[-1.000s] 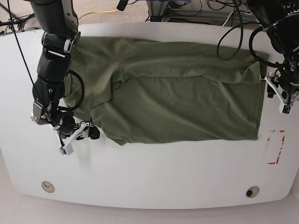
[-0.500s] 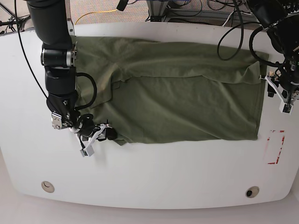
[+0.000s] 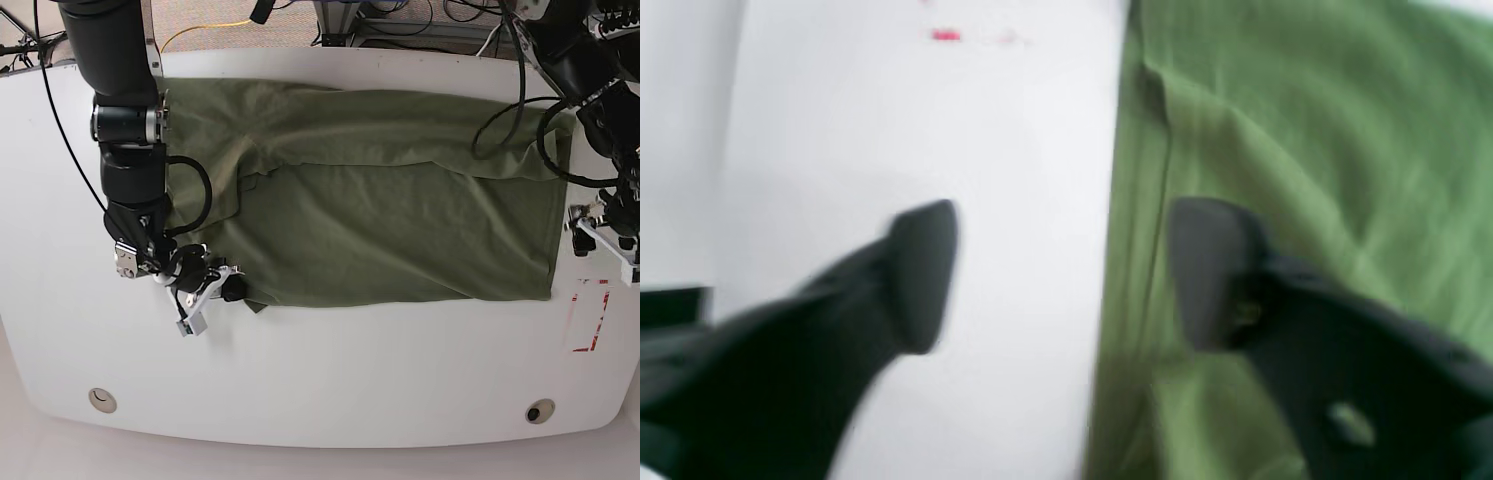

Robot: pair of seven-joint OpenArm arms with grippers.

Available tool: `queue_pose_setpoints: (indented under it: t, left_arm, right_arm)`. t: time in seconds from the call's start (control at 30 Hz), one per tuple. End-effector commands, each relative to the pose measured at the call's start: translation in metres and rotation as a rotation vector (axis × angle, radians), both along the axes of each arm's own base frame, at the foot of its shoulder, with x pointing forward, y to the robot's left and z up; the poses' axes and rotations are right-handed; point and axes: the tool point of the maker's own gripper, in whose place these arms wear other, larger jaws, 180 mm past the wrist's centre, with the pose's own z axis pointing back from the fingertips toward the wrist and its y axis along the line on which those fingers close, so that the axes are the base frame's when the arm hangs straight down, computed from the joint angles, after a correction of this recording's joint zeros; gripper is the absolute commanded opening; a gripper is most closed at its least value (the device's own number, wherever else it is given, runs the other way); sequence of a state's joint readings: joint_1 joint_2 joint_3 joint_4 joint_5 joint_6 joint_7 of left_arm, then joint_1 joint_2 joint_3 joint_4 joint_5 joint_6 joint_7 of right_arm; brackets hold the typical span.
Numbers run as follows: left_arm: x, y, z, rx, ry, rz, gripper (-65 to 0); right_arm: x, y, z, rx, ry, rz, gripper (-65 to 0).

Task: Fold the T-shirt properly
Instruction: 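Move the left gripper to the hem corner and pinch it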

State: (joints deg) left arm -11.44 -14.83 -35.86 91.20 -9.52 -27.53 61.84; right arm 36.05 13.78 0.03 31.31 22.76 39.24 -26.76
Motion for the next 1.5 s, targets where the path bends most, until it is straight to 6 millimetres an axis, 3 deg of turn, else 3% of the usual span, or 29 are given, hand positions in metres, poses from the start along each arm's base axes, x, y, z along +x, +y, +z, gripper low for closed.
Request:
queue_pose_setpoints:
  t: [0.0,0.1,0.33,0.47,0.8,1.07,1.17,1.37,1.47]
  left_arm:
    - [0.017,0.011,0.018,-0.017,-0.097,0.059,-13.5]
    - [0.032,0.019,0.014,-0.068,-0.166,0.124,-12.8]
    - [0.056,0.019,-0.033,-0.221,-0.139,0.174,-9.3]
    - [0.065,0.017,-0.047,-0.263,-0.155,0.183,-9.4]
    - [0.079,-0.021,-0.081,-0.271,-0.108,0.083,-9.4]
    - [0.087,-0.031,-0.105,-0.332,-0.111,0.104,-10.8]
    - [0.091,-0.034,-0.103,-0.332,-0.117,0.098,-20.8]
    - [0.101,-0.057,-0.102,-0.286,-0.086,-0.001,-52.8]
    - [0.105,-0.062,-0.100,-0.275,-0.084,-0.024,-63.7]
  right_arm:
    - [0.021,-0.004,0.028,0.016,-0.078,-0.013,-65.0]
    - [0.021,-0.004,0.028,0.016,-0.078,-0.013,-65.0]
    - [0.019,-0.003,0.025,0.019,-0.073,-0.010,-65.0]
    - [0.019,-0.003,0.025,0.019,-0.073,-0.010,-65.0]
    - [0.019,-0.007,0.026,0.018,-0.075,-0.013,-65.0]
    - [0.017,0.002,0.054,-0.067,-0.146,0.078,-65.0]
    - [0.016,0.005,0.065,-0.093,-0.180,0.104,-65.0]
    - [0.013,0.007,0.068,-0.115,-0.177,0.124,-65.0]
    - [0.012,0.007,0.067,-0.116,-0.174,0.125,-65.0]
